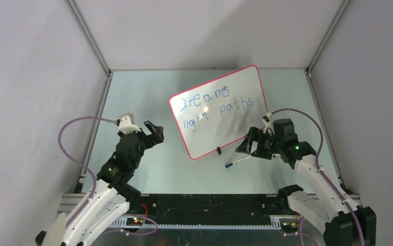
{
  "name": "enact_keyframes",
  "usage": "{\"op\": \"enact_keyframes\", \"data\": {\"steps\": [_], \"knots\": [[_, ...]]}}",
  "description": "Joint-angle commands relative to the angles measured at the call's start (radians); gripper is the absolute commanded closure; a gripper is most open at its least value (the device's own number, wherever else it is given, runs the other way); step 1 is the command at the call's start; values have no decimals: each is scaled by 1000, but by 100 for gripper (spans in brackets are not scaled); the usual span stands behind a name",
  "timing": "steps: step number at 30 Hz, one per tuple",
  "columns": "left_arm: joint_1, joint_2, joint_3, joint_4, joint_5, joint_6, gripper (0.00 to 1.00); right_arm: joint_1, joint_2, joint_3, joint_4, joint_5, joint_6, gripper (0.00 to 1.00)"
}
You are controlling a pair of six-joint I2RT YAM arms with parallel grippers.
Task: Write a sentence on the whiteboard
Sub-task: Place the whiteboard marker at the center of the board, then reset both arms
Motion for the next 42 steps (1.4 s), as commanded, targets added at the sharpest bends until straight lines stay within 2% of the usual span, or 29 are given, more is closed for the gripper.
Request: {"op": "enact_keyframes", "data": {"steps": [1, 5, 10, 13, 17, 22, 27, 29, 32, 34, 35, 38, 39, 40, 41, 42], "knots": [[12, -25, -26, 58, -132, 83, 1, -43, -90, 58, 6, 214, -25, 1], [12, -48, -61, 99, -293, 145, 1, -55, -188, 65, 32, 457, -35, 1], [12, -43, -98, 173, -437, 220, 1, -73, -234, 73, 32, 749, -55, 1], [21, -36, -167, 335, -545, 319, 0, -79, -266, 38, 137, 914, -99, 1], [94, -14, -284, 618, -540, 451, 1, -100, -291, -72, 388, 1014, -244, 4], [263, 120, -404, 954, -355, 532, 1, -184, -299, -279, 691, 846, -383, 1], [365, 314, -420, 1144, -218, 543, 1, -260, -247, -469, 1072, 710, -402, 1], [390, 402, -427, 1265, -132, 557, 4, -267, -176, -515, 1216, 685, -402, 2], [398, 460, -387, 1248, -93, 595, 6, -270, 24, -534, 1432, 698, -406, 3], [402, 509, -386, 1300, -65, 641, 9, -275, 145, -525, 1539, 702, -417, 3], [404, 539, -394, 1393, -51, 649, 10, -279, 197, -520, 1565, 688, -415, 3], [408, 754, -418, 1630, -32, 693, 13, -326, 299, -509, 1658, 560, -414, 7], [410, 762, -418, 1602, -34, 684, 12, -325, 374, -510, 1742, 507, -432, 8], [415, 727, -394, 1539, -38, 664, 6, -312, 417, -511, 1810, 489, -449, 13], [427, 717, -377, 1458, -16, 654, 3, -305, 439, -502, 1813, 518, -474, 13], [440, 725, -350, 1448, -17, 640, 1, -278, 423, -486, 1690, 554, -473, 12]]}}
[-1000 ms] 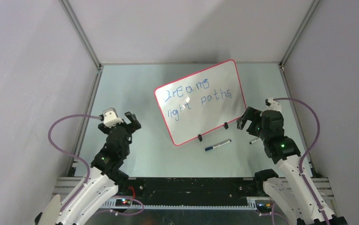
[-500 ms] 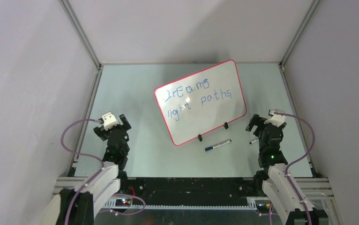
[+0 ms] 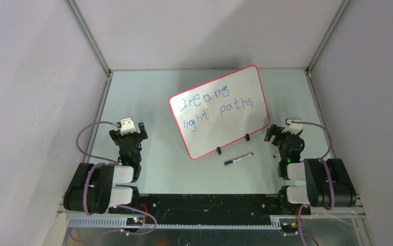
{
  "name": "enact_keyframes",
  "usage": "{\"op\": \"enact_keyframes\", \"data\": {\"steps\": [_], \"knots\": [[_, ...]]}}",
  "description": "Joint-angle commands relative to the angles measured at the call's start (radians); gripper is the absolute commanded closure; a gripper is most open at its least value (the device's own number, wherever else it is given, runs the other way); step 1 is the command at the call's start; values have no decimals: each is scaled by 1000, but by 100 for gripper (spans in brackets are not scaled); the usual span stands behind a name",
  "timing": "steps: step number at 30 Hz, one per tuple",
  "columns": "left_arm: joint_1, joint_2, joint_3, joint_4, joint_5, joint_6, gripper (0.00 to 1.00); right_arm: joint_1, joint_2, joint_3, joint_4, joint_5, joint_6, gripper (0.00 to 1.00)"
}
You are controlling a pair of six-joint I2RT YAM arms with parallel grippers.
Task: Write a sentence on the whiteboard
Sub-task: Reset both arms
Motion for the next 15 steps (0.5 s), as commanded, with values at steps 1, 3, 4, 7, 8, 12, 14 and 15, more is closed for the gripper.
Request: {"op": "enact_keyframes", "data": {"steps": [1, 3, 4, 7, 8, 12, 14, 15], "knots": [[41, -6, 76, 34, 25, 6, 1, 39, 38, 89, 70, 20, -34, 12], [44, -14, 81, 12, 16, -7, 1, 42, 60, 131, 33, 83, -16, 8], [45, -11, 83, 16, 16, -7, 1, 40, 48, 136, -17, 89, -5, 3], [45, -13, 85, 7, 11, -10, 1, 46, 57, 135, 6, 140, 3, 1], [46, -12, 84, 9, 11, -11, 1, 48, 52, 136, -12, 143, 5, 1], [48, -10, 93, 0, 22, -11, 1, 50, 56, 136, -6, 147, 4, 1], [50, -10, 95, -6, 24, -13, 1, 50, 59, 135, 5, 145, 1, 1], [51, -9, 98, -9, 26, -13, 1, 50, 59, 135, 3, 146, 1, 1]]}}
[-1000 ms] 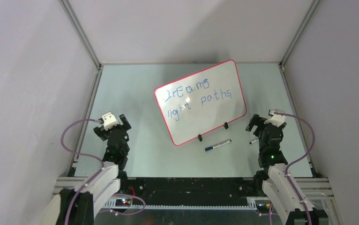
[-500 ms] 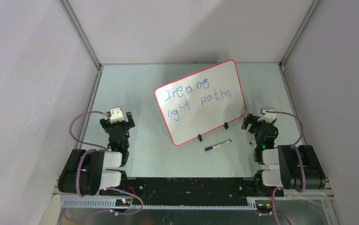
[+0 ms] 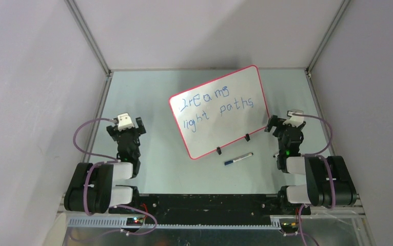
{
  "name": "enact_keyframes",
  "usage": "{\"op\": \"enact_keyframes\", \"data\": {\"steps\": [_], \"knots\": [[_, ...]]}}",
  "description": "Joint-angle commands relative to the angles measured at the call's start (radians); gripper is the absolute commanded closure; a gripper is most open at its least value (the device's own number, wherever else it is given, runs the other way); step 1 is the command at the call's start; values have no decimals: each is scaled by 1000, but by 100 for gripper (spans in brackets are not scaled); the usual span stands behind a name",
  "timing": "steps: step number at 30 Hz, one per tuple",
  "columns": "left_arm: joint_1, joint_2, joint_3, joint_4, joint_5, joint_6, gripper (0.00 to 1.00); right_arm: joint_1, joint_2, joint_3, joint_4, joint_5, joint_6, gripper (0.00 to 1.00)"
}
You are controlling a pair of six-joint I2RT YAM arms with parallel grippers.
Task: Write a sentence on the whiteboard
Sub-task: Reset both arms
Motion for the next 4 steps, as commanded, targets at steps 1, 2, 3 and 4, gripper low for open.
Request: {"op": "enact_keyframes", "data": {"steps": [1, 2, 3, 4], "knots": [[19, -9, 35, 1, 32, -11, 1, 5, 6, 15, 21, 36, 2, 1], [25, -10, 46, -13, 44, -15, 1, 5, 7, 15, 22, 36, 2, 1], [35, -12, 49, -34, 59, -15, 1, 5, 6, 16, 22, 36, 2, 1], [38, -14, 50, -34, 61, -16, 1, 6, 6, 16, 22, 37, 3, 1]]}}
